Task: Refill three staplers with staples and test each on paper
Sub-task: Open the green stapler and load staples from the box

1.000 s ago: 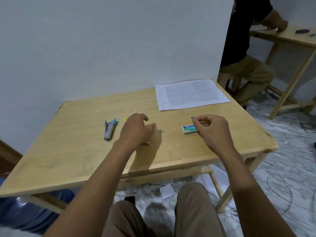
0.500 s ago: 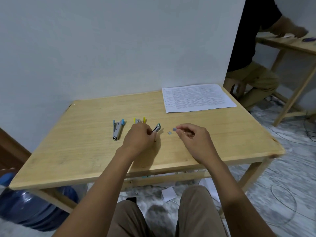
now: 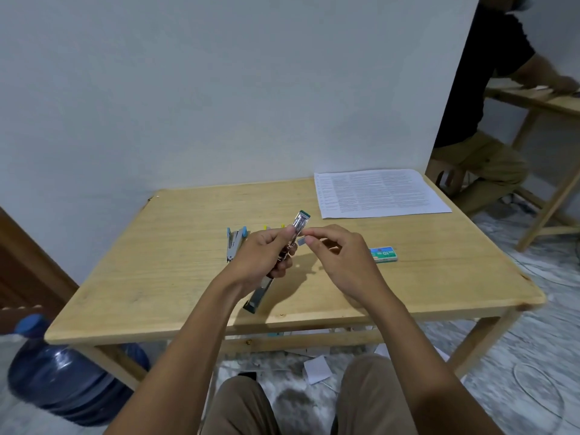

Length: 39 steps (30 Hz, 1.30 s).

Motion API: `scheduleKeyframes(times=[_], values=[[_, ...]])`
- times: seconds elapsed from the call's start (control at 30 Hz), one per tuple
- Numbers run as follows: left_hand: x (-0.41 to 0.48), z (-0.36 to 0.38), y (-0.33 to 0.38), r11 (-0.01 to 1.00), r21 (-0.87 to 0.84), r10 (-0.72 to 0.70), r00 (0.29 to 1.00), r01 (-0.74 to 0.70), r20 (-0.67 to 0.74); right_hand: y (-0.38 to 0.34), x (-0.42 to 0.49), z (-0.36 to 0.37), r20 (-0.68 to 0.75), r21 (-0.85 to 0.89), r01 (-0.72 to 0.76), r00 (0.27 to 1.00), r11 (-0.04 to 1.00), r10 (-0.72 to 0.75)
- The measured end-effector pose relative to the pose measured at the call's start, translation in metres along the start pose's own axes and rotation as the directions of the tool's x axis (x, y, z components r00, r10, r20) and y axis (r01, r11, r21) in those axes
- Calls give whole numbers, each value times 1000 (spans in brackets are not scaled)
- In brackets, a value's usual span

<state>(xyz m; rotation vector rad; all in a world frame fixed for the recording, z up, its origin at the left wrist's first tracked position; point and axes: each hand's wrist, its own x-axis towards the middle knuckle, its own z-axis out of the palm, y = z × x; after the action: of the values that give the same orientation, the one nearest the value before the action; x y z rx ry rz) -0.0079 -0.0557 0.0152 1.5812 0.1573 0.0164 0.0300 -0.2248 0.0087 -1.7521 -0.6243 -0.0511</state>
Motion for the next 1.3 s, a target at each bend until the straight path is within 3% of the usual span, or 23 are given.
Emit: scheduleKeyframes(times=[0.37, 1.3], values=[[-14, 1, 3, 998, -66, 27, 999, -24, 41, -8, 6, 5, 92, -141, 84, 993, 986, -72], [-22, -1, 2, 991, -132, -26, 999, 28, 23, -15, 4, 10, 135, -112, 94, 988, 989, -79]])
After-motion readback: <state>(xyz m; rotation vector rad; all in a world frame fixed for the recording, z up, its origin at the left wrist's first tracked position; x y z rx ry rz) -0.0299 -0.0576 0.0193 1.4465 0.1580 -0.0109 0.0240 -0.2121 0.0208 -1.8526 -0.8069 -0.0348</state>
